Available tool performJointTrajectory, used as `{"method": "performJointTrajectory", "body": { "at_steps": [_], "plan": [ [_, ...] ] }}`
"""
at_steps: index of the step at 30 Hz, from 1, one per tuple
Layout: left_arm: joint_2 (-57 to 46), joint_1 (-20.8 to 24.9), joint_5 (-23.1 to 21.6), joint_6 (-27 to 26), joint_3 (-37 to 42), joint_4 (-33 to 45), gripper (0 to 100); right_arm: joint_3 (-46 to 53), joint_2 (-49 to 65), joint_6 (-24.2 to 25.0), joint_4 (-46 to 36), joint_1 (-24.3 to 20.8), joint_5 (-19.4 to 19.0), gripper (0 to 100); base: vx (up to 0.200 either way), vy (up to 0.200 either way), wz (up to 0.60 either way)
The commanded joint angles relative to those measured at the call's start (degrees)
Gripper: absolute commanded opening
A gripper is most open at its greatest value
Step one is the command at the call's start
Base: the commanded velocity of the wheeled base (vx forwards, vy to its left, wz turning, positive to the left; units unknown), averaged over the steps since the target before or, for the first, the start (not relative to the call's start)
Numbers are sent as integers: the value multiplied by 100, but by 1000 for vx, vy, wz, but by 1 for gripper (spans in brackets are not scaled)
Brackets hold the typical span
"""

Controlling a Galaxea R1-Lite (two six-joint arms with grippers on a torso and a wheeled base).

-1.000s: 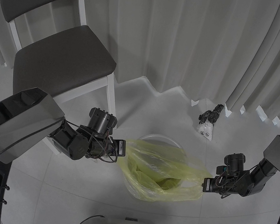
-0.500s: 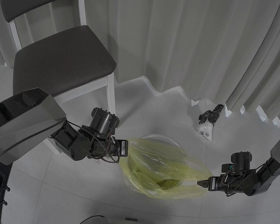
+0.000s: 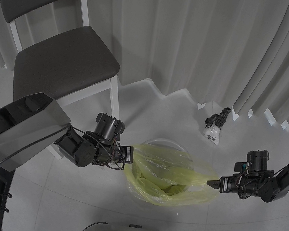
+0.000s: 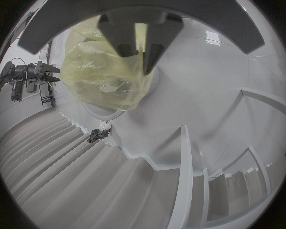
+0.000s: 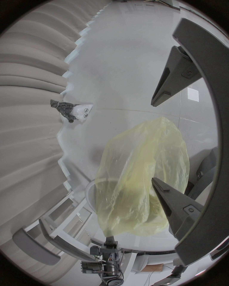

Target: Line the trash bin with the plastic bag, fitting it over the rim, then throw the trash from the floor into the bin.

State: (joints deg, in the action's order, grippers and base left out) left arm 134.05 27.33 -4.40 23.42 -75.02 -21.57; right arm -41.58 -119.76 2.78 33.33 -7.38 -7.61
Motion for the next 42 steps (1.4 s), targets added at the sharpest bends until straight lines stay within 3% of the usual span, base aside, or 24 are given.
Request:
{"method": "performJointTrajectory", "body": {
  "at_steps": [1, 10, 16, 20, 25, 28, 31, 33, 36, 42],
  "plan": [
    [42, -26, 1, 14, 23, -23, 100, 80, 172, 3, 33, -133, 5, 100, 0, 0, 0],
    [-248, -105, -8, 40, 497, -155, 100, 282, 454, 12, 200, -168, -4, 100, 0, 0, 0],
    [-546, -132, -17, 5, 1165, -1016, 100, 309, 480, 12, 200, -264, -13, 100, 0, 0, 0],
    [-749, -123, -17, 5, 1306, -1131, 100, 326, 489, 47, 200, -414, 5, 100, 0, 0, 0],
    [-1302, -96, -26, 5, 1587, -1166, 100, 317, 708, 698, 385, -739, 84, 100, 0, 0, 0],
    [-1610, -52, 9, -22, 1860, -1473, 100, 221, 919, 733, 288, -792, 93, 100, 0, 0, 0],
    [-1830, 35, 71, -136, 2325, -2176, 100, 1, 1201, 724, -116, -906, 93, 100, 0, 0, 0],
    [-1944, 132, 89, -443, 2853, -3108, 100, -359, 1526, 733, -890, -1038, 102, 100, 0, 0, 0],
    [-1953, 150, 106, -1103, 3292, -3855, 100, -746, 1790, 742, -1584, -1258, 137, 100, 0, 0, 0],
    [-1926, 97, 89, -1234, 3055, -4075, 100, -1115, 1860, 662, -2138, -1767, 559, 100, 133, 0, 0]
  ]
}}
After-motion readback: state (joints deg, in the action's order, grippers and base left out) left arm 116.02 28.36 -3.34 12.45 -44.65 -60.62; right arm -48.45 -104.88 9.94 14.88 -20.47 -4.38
